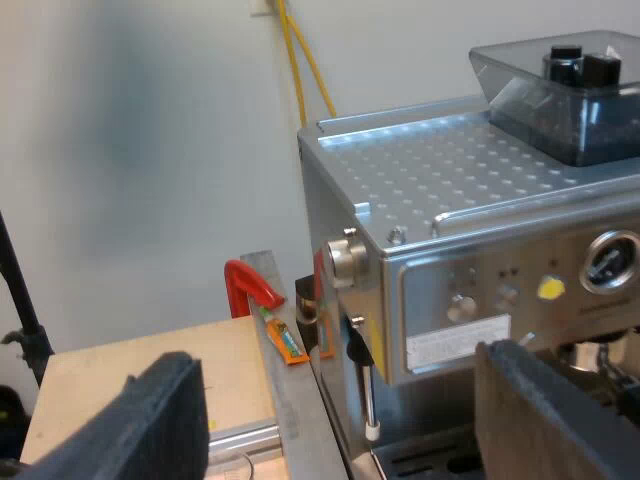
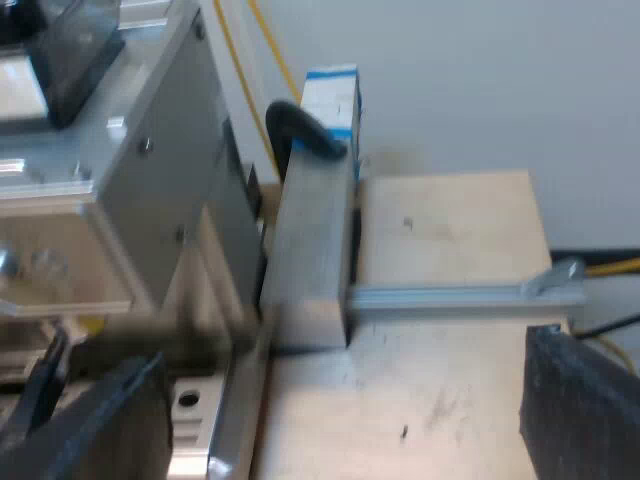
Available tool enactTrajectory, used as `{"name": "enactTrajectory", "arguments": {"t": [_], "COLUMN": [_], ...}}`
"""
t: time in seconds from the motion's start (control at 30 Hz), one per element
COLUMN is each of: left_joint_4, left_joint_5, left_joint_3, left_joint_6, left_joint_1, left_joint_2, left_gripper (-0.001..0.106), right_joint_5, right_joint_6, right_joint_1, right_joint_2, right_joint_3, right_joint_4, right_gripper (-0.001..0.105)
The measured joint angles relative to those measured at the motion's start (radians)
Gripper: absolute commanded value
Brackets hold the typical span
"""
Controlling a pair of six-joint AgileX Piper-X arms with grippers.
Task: Pour the beans into the coffee machine
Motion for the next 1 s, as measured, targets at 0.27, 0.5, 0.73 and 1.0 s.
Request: {"name": "enactTrajectory", "arguments": {"t": [0.27,0.5,0.73,1.0], "left_joint_4": [0.09,0.204,0.26,0.26], "left_joint_5": [0.0,0.0,0.0,0.0], "left_joint_3": [-0.004,-0.019,-0.034,-0.034], "left_joint_6": [0.0,0.0,0.0,0.0], "left_joint_1": [0.0,0.0,0.0,0.0], "left_joint_2": [-0.138,-0.138,-0.138,-0.138], "left_gripper": [0.06,0.06,0.06,0.06], "right_joint_5": [0.0,0.0,0.0,-0.005], "right_joint_6": [0.0,0.0,0.0,-0.028], "right_joint_1": [0.0,0.0,0.0,0.0], "right_joint_2": [-0.17,-0.296,-0.359,-0.355], "right_joint_3": [-0.002,-0.005,-0.013,-0.019], "right_joint_4": [0.051,0.089,0.144,0.172], "right_gripper": [0.072,0.072,0.072,0.072]}}
